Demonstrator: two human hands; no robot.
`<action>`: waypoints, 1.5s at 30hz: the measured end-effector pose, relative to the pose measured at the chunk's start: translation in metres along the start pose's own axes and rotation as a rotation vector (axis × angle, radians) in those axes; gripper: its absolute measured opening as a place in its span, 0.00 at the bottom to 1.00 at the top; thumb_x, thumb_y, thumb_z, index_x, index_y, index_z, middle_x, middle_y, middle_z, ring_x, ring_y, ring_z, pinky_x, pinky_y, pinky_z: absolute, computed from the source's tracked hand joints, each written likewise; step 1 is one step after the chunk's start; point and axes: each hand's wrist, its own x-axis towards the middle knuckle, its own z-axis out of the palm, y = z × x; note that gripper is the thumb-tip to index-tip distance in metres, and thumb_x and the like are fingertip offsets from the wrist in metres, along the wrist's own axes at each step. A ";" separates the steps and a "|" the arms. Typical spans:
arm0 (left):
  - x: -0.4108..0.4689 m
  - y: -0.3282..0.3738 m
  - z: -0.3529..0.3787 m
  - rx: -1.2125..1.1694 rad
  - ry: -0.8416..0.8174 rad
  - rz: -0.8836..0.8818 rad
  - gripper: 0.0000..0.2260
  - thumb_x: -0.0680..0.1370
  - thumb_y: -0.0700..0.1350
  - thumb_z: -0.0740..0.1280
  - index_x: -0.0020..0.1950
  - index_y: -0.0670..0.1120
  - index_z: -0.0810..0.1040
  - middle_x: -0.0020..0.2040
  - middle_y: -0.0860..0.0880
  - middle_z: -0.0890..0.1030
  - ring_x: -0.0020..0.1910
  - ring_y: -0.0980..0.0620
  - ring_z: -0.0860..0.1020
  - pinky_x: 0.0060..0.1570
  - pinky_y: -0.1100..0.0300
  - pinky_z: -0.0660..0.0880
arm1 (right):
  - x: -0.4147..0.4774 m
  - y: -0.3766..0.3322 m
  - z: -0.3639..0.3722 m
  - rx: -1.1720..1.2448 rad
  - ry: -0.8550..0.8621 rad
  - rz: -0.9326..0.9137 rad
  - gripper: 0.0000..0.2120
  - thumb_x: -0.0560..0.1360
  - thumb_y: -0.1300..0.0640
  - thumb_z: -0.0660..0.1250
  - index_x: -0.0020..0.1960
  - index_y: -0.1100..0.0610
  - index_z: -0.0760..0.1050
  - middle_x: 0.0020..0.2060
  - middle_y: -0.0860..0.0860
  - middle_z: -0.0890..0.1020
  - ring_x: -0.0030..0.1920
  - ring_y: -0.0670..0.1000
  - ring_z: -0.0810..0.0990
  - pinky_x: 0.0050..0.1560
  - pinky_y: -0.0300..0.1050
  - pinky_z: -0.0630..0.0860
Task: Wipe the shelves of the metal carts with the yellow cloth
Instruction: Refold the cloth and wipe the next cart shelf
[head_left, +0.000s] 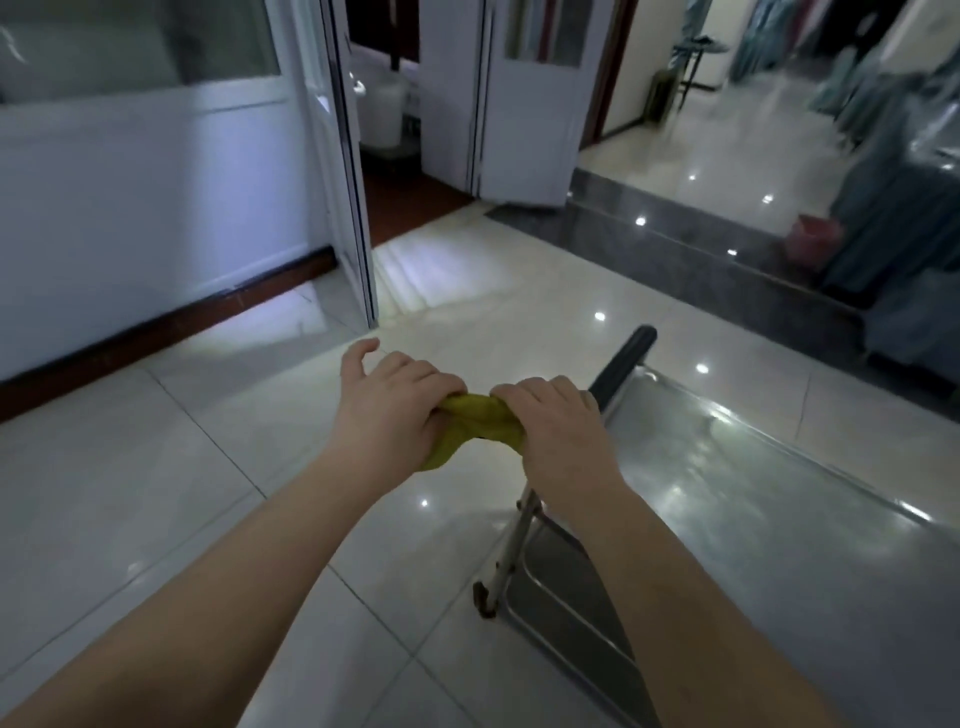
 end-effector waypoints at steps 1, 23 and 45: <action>0.013 -0.012 0.004 0.004 0.008 -0.009 0.09 0.77 0.46 0.64 0.53 0.55 0.81 0.48 0.56 0.81 0.54 0.49 0.76 0.69 0.46 0.47 | 0.018 0.002 0.007 -0.003 -0.014 -0.001 0.20 0.72 0.64 0.69 0.63 0.52 0.75 0.51 0.50 0.79 0.50 0.55 0.74 0.50 0.50 0.69; 0.436 -0.243 0.192 -0.037 -0.109 0.273 0.11 0.78 0.48 0.61 0.57 0.59 0.79 0.50 0.58 0.81 0.58 0.53 0.73 0.69 0.48 0.48 | 0.414 0.152 0.177 -0.062 0.015 0.358 0.17 0.70 0.65 0.69 0.57 0.52 0.78 0.50 0.51 0.78 0.47 0.56 0.74 0.45 0.48 0.67; 0.980 -0.032 0.439 -0.388 -0.101 0.723 0.06 0.78 0.50 0.65 0.52 0.57 0.81 0.48 0.57 0.81 0.53 0.52 0.76 0.68 0.47 0.54 | 0.627 0.623 0.191 -0.322 0.323 0.857 0.21 0.63 0.70 0.75 0.54 0.55 0.80 0.44 0.53 0.78 0.42 0.56 0.75 0.42 0.48 0.68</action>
